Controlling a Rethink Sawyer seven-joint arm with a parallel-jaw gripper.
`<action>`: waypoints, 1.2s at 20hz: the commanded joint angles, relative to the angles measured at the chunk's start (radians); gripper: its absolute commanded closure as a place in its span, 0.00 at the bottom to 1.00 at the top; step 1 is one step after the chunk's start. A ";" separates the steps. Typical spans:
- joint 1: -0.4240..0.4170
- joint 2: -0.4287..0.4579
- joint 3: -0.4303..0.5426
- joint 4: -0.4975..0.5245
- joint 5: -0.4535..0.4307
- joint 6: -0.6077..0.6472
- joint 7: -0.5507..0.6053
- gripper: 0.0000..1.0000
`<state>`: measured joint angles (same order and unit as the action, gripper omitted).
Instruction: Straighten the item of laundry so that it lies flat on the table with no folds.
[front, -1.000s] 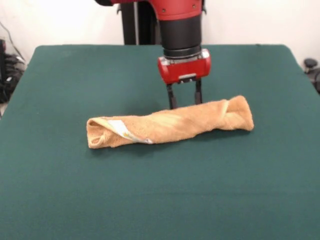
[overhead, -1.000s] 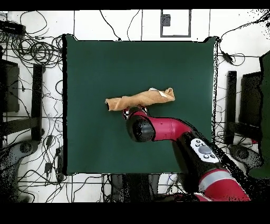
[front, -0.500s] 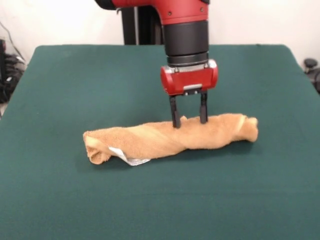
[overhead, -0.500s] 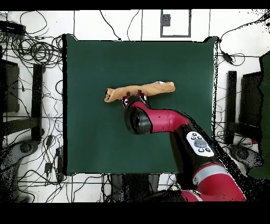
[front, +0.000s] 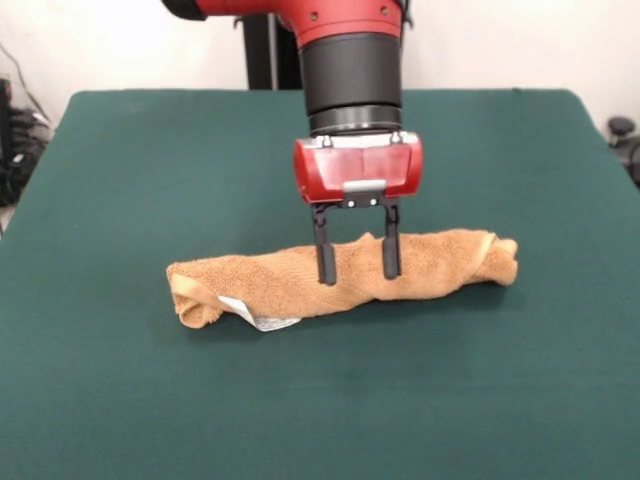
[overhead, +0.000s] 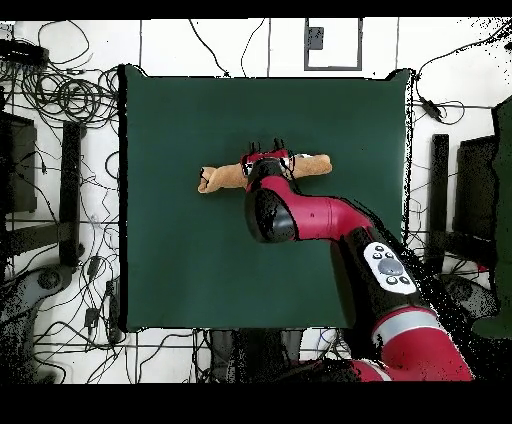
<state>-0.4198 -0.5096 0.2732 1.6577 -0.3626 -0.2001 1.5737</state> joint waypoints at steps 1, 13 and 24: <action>-0.007 0.112 0.106 -0.071 -0.048 0.006 0.124 0.00; -0.170 0.375 0.386 -0.236 -0.200 0.174 0.001 0.00; -0.118 0.442 0.411 -0.413 -0.114 0.654 -0.223 0.00</action>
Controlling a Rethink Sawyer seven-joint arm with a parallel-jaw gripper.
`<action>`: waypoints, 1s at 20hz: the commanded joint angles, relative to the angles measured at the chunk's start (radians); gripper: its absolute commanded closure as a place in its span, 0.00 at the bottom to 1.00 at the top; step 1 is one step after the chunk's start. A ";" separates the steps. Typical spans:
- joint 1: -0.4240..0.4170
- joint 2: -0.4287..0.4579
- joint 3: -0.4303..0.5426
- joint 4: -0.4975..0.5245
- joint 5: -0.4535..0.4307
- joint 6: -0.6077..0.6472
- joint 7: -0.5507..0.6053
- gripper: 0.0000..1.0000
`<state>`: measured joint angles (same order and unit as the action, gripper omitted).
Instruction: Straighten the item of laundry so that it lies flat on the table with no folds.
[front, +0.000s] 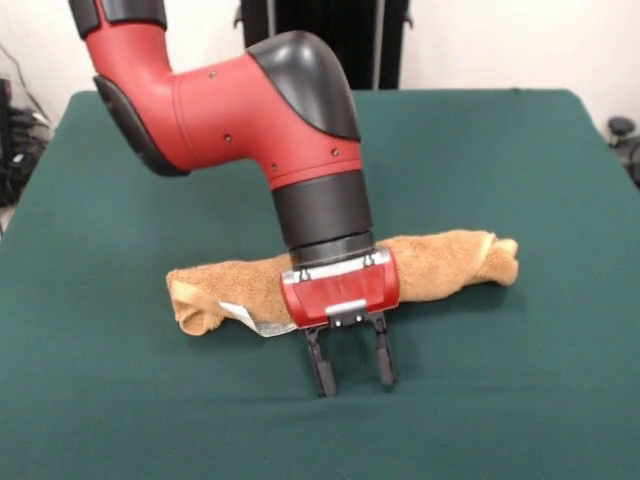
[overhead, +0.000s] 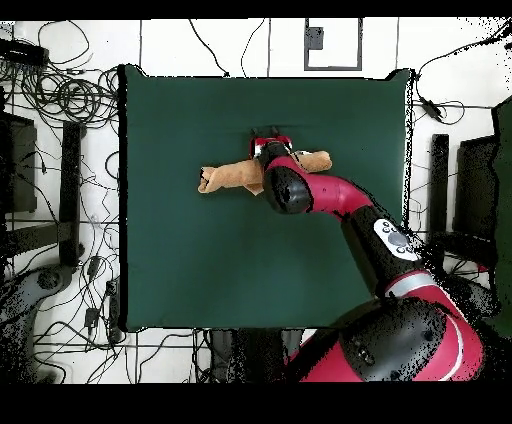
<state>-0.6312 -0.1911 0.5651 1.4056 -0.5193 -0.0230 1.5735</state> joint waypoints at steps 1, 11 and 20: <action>0.111 0.120 0.097 -0.179 0.072 0.548 -0.210 0.00; 0.173 0.123 0.029 -0.267 0.181 0.889 -0.102 0.00; 0.208 0.156 -0.001 -0.363 0.254 1.169 -0.043 0.00</action>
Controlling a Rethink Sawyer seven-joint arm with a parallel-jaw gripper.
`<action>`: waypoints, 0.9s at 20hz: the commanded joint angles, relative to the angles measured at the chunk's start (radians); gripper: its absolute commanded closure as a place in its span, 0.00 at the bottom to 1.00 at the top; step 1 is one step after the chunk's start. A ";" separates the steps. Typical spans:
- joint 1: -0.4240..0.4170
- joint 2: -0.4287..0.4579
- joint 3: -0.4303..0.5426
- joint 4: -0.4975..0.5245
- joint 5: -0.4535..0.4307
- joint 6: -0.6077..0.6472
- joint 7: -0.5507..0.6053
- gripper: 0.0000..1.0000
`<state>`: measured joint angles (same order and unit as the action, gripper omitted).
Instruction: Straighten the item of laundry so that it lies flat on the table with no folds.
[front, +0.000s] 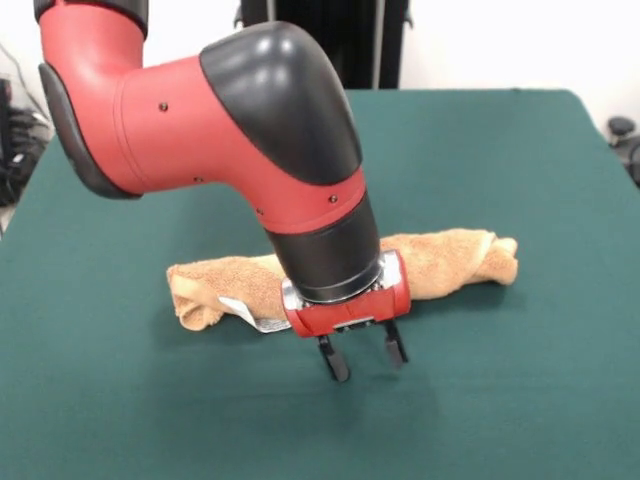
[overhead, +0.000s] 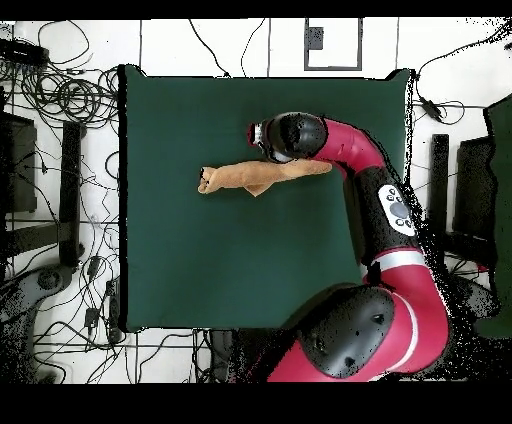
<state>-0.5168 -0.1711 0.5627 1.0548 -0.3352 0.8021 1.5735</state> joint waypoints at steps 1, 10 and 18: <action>0.098 0.148 -0.002 -0.027 0.087 0.392 -0.030 0.00; 0.127 0.196 -0.029 -0.091 0.149 0.624 0.019 0.00; 0.129 0.227 -0.020 -0.111 0.169 0.677 0.022 0.00</action>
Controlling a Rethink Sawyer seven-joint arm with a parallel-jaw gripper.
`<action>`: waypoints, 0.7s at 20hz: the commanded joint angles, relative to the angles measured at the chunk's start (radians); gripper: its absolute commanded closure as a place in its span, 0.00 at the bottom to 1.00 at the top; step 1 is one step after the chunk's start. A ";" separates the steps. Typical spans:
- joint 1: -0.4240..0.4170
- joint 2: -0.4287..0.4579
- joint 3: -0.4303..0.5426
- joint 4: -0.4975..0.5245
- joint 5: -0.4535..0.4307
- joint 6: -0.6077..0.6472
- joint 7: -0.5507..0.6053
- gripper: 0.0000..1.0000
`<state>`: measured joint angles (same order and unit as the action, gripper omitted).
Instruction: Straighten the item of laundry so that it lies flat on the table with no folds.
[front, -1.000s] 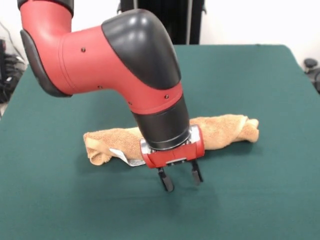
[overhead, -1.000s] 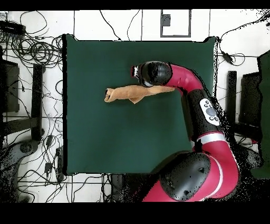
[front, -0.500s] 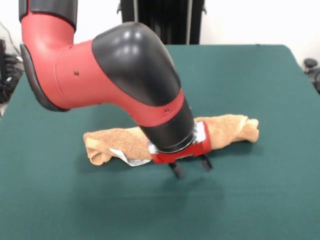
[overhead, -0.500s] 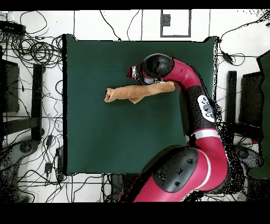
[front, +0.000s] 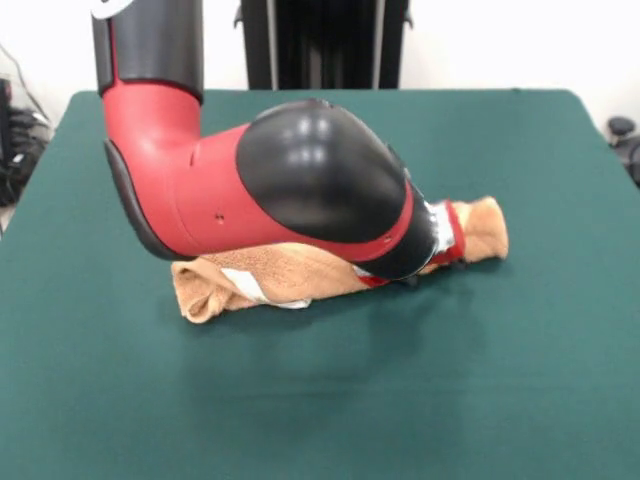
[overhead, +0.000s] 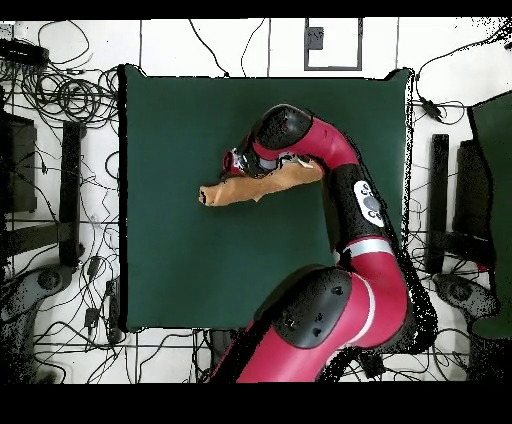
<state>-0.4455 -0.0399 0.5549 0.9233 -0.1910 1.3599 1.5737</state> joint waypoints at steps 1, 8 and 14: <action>0.055 0.096 -0.012 0.031 0.025 0.111 0.021 0.00; 0.052 0.082 -0.027 0.056 0.025 0.089 0.032 0.00; 0.061 -0.073 -0.139 0.192 -0.053 -0.099 0.162 0.00</action>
<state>-0.4402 -0.0294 0.5354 0.9320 -0.1657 1.3983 1.5737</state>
